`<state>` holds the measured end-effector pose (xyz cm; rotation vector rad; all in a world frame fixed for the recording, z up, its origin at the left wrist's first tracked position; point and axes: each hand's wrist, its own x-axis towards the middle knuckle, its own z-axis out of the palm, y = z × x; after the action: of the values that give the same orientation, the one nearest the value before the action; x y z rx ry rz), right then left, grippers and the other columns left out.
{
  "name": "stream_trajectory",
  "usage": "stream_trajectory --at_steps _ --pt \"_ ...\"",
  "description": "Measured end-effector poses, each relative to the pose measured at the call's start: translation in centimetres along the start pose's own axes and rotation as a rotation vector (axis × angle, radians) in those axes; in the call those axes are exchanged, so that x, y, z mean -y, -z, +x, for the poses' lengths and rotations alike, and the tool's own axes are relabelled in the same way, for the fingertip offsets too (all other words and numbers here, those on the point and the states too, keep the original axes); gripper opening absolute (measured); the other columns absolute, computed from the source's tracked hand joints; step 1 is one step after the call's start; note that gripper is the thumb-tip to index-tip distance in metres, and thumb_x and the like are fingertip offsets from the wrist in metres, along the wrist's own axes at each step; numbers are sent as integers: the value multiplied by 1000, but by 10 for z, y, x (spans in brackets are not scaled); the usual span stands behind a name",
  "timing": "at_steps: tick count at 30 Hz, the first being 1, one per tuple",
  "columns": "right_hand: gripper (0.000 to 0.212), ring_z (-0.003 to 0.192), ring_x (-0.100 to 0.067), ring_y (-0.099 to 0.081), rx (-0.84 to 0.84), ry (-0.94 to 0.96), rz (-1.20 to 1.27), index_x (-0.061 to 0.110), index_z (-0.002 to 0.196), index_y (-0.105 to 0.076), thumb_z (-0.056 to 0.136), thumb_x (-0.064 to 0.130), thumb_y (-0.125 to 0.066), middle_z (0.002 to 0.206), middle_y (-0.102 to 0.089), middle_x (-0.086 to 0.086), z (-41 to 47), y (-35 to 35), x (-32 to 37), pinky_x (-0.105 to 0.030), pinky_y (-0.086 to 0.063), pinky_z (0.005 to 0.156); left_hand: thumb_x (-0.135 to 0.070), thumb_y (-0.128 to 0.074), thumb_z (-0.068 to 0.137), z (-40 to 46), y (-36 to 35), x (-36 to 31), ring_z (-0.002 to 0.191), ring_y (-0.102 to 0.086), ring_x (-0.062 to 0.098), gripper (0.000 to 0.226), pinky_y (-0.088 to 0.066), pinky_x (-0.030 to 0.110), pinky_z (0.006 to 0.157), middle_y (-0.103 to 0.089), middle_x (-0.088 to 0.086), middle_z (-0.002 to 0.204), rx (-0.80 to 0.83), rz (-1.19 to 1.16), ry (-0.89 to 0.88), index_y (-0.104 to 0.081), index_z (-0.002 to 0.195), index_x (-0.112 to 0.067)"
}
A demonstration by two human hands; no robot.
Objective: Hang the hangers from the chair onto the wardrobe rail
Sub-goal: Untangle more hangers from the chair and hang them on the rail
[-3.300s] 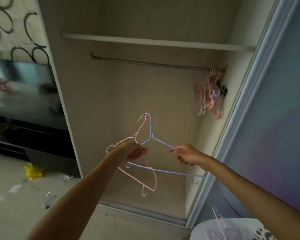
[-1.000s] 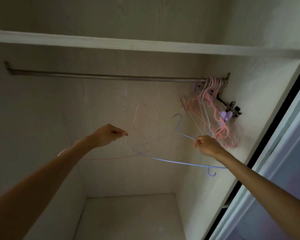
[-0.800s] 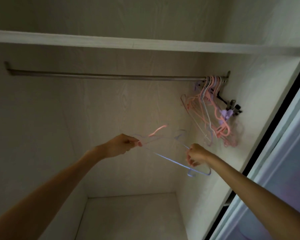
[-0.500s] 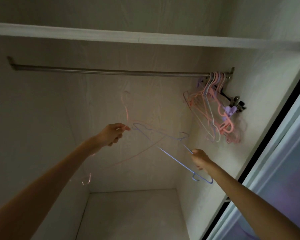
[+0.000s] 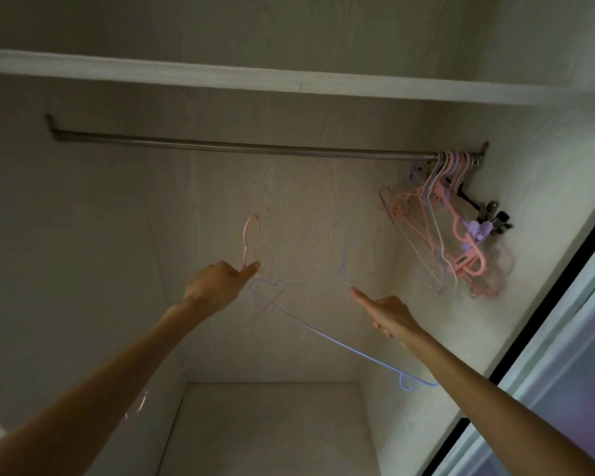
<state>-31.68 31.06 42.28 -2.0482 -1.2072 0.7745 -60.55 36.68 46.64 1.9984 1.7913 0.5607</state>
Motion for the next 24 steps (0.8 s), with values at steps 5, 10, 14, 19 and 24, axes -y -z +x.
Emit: stream_trajectory --at_steps 5,10,14,19,24 --pt "55 31 -4 -50 24 287 -250 19 60 -67 95 51 -38 46 -61 7 -4 -15 5 -18 -44 50 -46 -25 99 -4 -5 7 76 -72 15 53 -50 32 87 -75 4 87 18 131 -125 -69 95 -17" --pt "28 35 -6 -57 220 174 315 12 125 -45 102 13 -29 110 -58 -7 4 -31 11 -16 -47 40 -33 -27 102 6 -14 12 93 -69 25 43 -55 34 72 -71 8 108 30 -66 -52 -58 112 -5" --pt "16 38 -7 -57 263 50 550 13 104 -52 95 6 -41 84 -62 -5 8 -19 20 -15 -42 40 -20 -29 102 9 -19 7 44 -61 3 34 -33 9 32 -63 4 105 81 -557 34 -58 110 -3" --pt "20 29 -2 -30 85 212 353 22 83 -69 92 32 -55 40 -38 8 15 -14 18 -13 -24 34 -20 -36 98 8 -17 11 50 -35 12 36 -26 19 43 -45 1 64 -5 -674 70 -58 70 -15" --pt "19 30 0 -43 8 234 372 15 94 -66 96 18 -48 59 -54 0 18 -12 25 -12 -31 34 -34 -44 97 8 -29 12 49 -32 13 42 -26 24 48 -34 0 51 -55 -605 -42 -57 62 -14"
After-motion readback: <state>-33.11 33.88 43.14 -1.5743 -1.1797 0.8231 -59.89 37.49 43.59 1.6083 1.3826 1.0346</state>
